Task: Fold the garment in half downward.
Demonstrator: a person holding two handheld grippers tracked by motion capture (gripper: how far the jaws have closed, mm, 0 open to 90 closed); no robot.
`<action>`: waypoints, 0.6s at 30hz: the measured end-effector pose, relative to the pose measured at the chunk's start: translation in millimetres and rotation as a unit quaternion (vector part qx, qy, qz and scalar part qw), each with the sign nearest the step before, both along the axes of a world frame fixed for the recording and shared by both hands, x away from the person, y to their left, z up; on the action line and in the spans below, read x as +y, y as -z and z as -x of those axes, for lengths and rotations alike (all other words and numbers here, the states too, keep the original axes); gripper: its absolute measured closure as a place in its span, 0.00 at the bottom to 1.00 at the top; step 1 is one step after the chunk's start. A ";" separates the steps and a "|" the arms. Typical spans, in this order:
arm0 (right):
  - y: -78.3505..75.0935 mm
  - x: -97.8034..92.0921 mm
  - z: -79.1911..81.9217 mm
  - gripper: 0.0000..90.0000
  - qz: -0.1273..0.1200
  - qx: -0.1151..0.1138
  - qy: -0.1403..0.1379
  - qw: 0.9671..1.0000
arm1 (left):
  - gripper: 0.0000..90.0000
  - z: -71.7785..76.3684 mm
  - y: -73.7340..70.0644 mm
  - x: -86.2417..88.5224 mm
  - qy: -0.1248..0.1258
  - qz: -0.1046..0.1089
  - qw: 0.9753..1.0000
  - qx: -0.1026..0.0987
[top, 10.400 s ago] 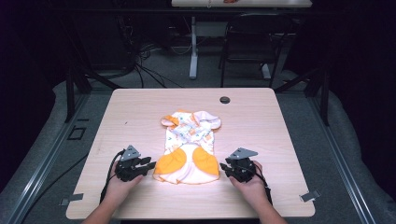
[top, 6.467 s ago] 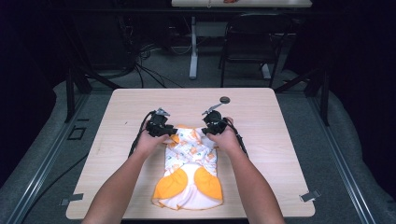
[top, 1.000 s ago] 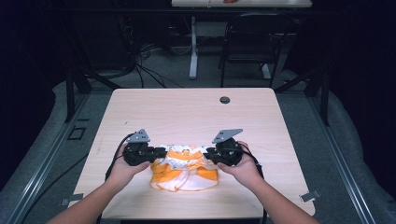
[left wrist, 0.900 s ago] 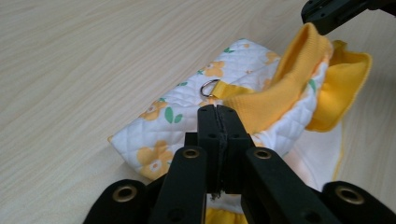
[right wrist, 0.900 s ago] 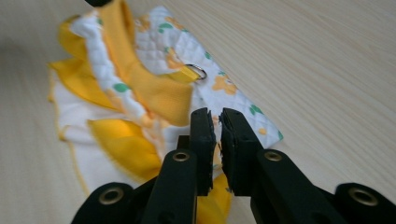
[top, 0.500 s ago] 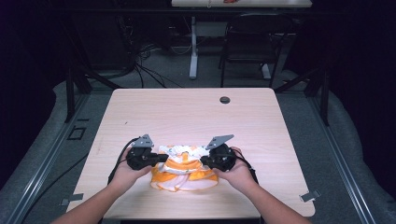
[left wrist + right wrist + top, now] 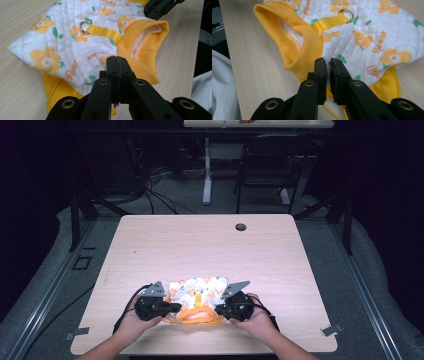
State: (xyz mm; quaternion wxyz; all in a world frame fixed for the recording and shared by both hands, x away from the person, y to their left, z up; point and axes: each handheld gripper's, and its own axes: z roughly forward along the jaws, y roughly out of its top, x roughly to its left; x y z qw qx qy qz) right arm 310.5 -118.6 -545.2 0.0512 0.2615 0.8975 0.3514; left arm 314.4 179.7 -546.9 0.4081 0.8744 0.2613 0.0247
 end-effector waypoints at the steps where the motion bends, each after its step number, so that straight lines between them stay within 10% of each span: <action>1: 1.4 -0.1 1.0 0.92 0.002 0.001 0.000 1.000 | 1.00 1.4 2.6 0.6 0.002 -0.003 1.000 0.006; 18: 21.4 3.2 -2.6 0.93 0.010 0.013 0.013 1.000 | 1.00 -4.5 24.6 1.9 -0.019 -0.012 1.000 0.008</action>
